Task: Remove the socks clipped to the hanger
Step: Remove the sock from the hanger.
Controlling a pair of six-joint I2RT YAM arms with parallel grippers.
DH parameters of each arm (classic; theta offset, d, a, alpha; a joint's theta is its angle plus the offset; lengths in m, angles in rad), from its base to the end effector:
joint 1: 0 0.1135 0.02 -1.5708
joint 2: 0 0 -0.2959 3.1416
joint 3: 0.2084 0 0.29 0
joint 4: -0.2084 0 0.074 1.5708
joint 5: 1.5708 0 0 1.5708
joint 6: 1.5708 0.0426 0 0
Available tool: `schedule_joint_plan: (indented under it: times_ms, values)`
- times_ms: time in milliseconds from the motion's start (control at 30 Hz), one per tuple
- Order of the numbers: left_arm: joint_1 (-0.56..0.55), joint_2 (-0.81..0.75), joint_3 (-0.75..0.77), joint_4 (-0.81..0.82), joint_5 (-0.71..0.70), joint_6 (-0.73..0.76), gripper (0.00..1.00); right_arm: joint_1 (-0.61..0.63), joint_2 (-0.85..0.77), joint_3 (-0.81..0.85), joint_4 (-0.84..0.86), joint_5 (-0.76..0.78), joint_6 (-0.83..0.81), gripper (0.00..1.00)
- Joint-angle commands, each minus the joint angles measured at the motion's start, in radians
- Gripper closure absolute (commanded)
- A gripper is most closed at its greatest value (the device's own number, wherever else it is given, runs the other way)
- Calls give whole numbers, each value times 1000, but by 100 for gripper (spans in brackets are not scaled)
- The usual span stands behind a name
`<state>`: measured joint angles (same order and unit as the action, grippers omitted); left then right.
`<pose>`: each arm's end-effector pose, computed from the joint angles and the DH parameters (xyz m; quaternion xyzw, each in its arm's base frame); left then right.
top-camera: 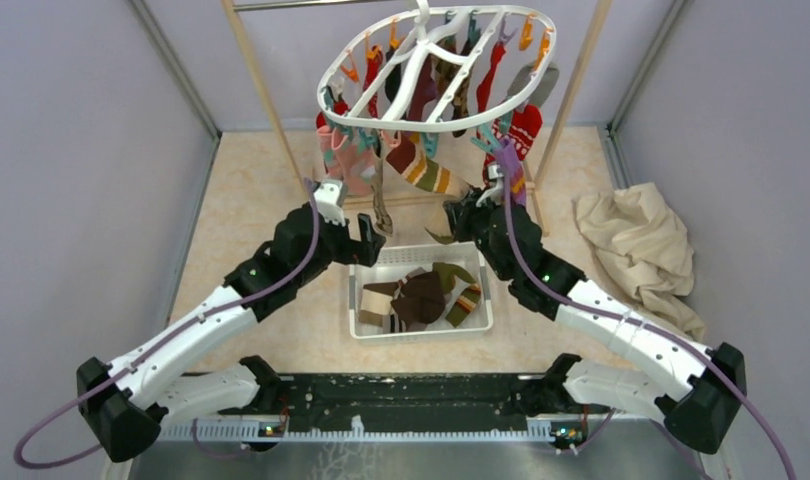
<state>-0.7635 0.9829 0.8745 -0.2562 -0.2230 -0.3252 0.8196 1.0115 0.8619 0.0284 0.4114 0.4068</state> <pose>0.1888 -0.1677 0.3475 0.1163 0.8126 -0.2135 0.5297 0.1931 0.1818 0.3677 -0.0176 0.7450 0.2484 0.6188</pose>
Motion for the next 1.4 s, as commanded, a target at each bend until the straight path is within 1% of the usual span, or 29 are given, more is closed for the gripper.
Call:
schedule_joint_plan:
  times_ms: [0, 300, 600, 667, 700, 767, 933, 967, 1100, 1233, 1367]
  values:
    - [-5, 54, -29, 188, -23, -4, 1, -4, -45, 24, -55, -17, -25, 96]
    - [-42, 225, -64, 398, -12, -23, 1, -7, -72, 48, -105, -36, -34, 96]
    - [-60, 299, -92, 502, -208, -22, 2, -15, -85, 46, -121, -53, -35, 96]
    - [-61, 323, -88, 511, -230, -8, 11, -18, -88, 44, -121, -56, -35, 96]
    - [-61, 332, -86, 512, -231, -3, 18, -20, -89, 44, -123, -59, -34, 96]
    - [-61, 347, -87, 524, -236, 10, 31, -24, -90, 39, -121, -65, -34, 96]
    - [-60, 376, -89, 549, -264, 34, 50, -34, -90, 41, -125, -77, -34, 96]
    - [-60, 383, -84, 548, -266, 40, 58, -38, -93, 42, -124, -81, -34, 96]
    - [-61, 390, -65, 520, -266, 44, 99, -49, -93, 40, -128, -90, -35, 96]
    - [-60, 353, -34, 449, -219, 43, 100, -63, -95, 34, -131, -101, -37, 96]
    - [-60, 275, 4, 329, -163, 37, 100, -85, -94, 26, -132, -118, -37, 96]
